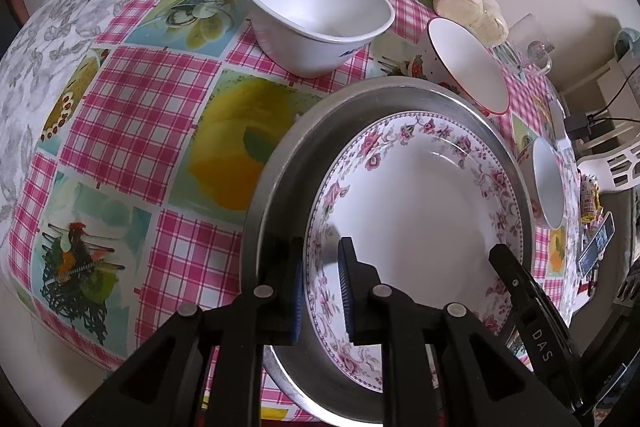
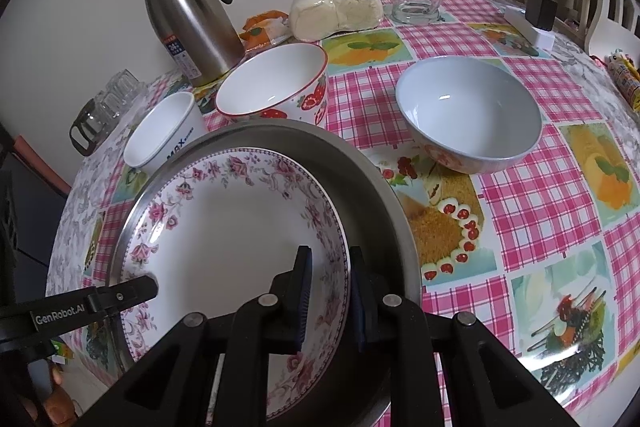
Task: Organize plates and bowls
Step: 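Lower the plate into the steel basin and open both tools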
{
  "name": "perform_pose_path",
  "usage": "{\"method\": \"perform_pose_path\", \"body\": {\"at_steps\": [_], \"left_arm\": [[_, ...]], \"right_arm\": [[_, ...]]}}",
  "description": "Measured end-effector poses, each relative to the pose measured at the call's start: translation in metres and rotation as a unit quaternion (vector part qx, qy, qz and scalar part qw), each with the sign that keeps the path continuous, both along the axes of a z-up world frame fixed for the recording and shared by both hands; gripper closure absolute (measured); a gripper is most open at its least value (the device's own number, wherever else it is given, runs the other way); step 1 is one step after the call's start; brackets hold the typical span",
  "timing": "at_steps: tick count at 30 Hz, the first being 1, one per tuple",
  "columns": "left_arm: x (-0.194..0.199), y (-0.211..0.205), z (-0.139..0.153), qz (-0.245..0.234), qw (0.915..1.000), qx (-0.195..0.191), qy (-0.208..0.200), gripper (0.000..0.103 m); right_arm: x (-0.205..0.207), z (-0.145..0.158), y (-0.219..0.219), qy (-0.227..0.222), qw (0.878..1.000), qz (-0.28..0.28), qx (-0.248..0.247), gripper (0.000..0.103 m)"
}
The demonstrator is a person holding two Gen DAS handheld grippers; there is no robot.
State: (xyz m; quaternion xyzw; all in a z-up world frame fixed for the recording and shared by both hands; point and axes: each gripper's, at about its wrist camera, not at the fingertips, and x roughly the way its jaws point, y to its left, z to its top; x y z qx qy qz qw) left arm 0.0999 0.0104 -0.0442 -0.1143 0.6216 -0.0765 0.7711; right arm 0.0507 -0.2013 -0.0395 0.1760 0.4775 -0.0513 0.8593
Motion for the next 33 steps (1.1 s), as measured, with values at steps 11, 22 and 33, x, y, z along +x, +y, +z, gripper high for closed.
{"method": "perform_pose_path", "body": {"at_steps": [11,22,33], "left_arm": [[0.001,-0.002,0.008,0.000,0.9997,0.015,-0.017,0.085],[-0.006,-0.003,0.042,0.008,0.9954,0.041,-0.086,0.061],[-0.005,0.011,0.048,0.044,0.9899,0.081,-0.108,0.025]], "right_arm": [[-0.001,0.007,-0.003,-0.005,1.000,-0.008,-0.004,0.083],[-0.013,0.037,-0.003,-0.060,0.998,-0.013,-0.017,0.083],[-0.012,0.043,-0.001,-0.070,0.996,-0.013,-0.044,0.032]]}}
